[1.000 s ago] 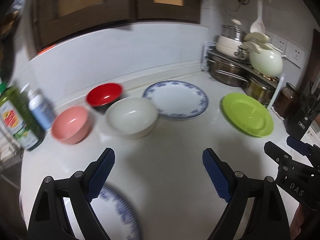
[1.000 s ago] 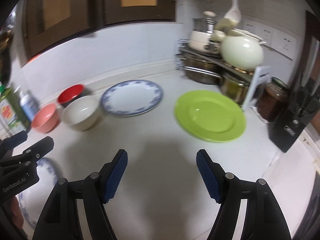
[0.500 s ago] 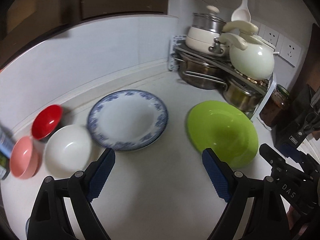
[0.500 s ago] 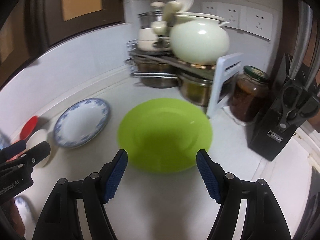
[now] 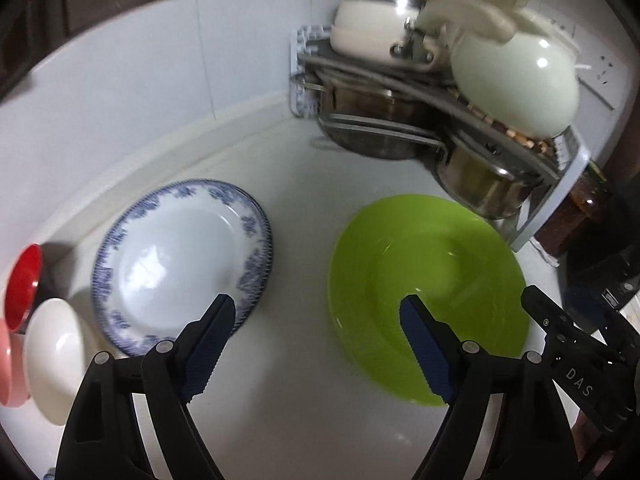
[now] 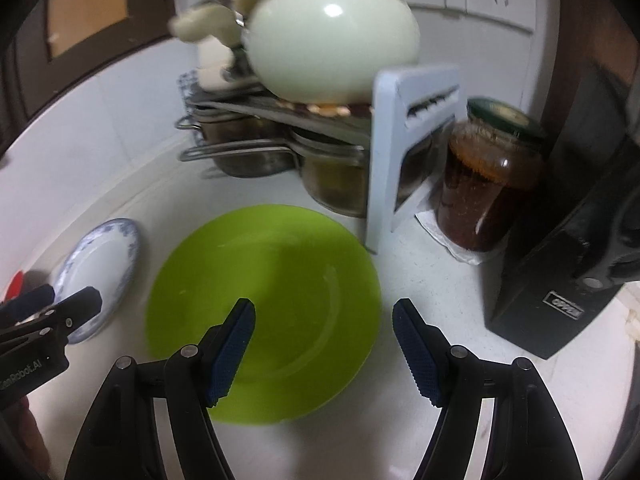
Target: Organize plates and bowls
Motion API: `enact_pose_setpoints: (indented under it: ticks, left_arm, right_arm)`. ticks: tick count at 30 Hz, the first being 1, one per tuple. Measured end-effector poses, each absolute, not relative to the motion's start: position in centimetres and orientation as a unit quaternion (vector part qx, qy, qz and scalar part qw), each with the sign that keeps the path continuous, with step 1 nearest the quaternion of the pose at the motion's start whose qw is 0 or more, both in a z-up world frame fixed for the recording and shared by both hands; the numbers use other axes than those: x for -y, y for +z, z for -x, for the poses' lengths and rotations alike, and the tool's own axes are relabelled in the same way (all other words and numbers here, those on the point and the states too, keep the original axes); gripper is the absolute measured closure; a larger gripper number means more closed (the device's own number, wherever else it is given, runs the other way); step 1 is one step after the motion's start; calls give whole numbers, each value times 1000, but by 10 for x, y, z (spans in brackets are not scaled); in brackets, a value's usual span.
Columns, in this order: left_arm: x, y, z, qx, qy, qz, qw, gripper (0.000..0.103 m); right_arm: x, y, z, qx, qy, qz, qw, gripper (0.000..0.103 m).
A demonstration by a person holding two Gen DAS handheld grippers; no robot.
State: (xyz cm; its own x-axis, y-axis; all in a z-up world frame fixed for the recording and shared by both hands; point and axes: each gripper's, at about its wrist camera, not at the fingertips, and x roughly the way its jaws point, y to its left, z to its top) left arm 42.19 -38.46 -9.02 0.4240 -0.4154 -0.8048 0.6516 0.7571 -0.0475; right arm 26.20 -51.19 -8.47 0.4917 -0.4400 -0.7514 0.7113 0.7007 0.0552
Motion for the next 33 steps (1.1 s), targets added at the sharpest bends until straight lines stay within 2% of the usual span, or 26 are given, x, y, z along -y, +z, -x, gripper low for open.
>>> enact_pose_setpoints:
  ticks: [9,19,21,28,31,33]
  left_arm:
    - [422,-132,-437,-452,-336,-159,811,28]
    - [443,-152,-451,-457,-350,-171,800,31]
    - [446,-154,-453,-459,-352,-170,797,32]
    - [451,-160,-456,-466,-357,-169,792,41]
    - [453,-160,-457,-472,-364,-161,787,49]
    - [454,-160,-457,-474,-364,-160,786,49]
  right_arm:
    - [548,-120,-274,-393,-346,-202,828,31]
    - [563,-139,-281,-400,-347,-214,821,33]
    - [567,-142,-283,-402,-344,-219,820,38]
    - [575,-151,-288,-407,-340,-223,818,47]
    - [575,-151,-288,-405,-336,-224,821,52]
    - [576,-151,-289,-403,-327,-226,825,59]
